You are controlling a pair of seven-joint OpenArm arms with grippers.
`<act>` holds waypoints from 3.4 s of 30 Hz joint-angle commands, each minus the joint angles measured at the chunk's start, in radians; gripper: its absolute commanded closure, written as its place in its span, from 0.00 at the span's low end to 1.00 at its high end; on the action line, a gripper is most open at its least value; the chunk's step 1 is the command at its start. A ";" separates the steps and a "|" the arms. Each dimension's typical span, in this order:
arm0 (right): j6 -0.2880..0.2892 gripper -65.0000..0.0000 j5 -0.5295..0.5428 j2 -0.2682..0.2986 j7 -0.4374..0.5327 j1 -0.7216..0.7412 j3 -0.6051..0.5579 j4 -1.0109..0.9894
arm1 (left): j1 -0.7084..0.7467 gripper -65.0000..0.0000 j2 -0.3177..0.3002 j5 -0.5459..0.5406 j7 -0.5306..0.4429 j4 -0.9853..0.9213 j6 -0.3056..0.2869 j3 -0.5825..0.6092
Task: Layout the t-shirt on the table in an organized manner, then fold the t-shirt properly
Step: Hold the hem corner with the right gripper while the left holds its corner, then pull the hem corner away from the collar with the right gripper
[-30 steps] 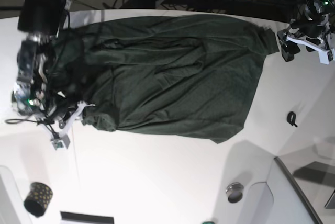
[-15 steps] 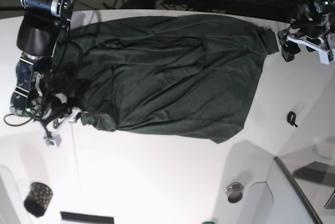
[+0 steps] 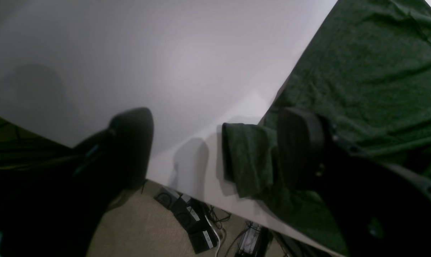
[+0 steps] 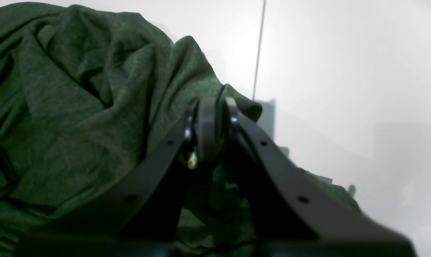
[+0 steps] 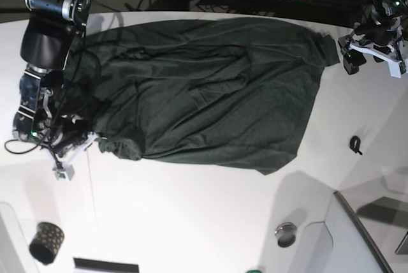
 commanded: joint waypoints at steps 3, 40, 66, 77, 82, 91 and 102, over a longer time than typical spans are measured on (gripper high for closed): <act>0.004 0.99 0.011 0.008 0.013 0.026 -0.004 0.023 | 0.003 0.21 -0.012 -0.011 -0.022 0.014 0.002 -0.005; 0.004 0.52 0.014 0.009 -0.058 0.110 0.061 0.046 | 0.003 0.21 -0.012 -0.011 -0.022 0.014 0.002 -0.005; -0.117 0.46 0.014 0.028 0.056 0.124 0.178 -0.121 | 0.017 0.21 -0.012 -0.011 -0.022 0.012 0.002 -0.008; -0.119 0.47 0.015 0.026 0.057 0.104 0.178 -0.121 | 0.017 0.21 -0.012 -0.011 -0.022 0.012 0.002 -0.011; -0.119 0.47 0.015 0.026 0.056 0.104 0.178 -0.121 | 0.018 0.21 -0.012 -0.011 -0.022 0.012 0.002 -0.013; -0.119 0.82 0.024 0.025 0.061 0.110 0.179 -0.184 | 0.018 0.21 -0.012 -0.011 -0.022 0.012 0.002 -0.013; -0.117 1.00 0.100 0.032 0.057 0.110 0.178 -0.175 | 0.018 0.21 -0.012 -0.011 -0.022 0.012 0.002 -0.013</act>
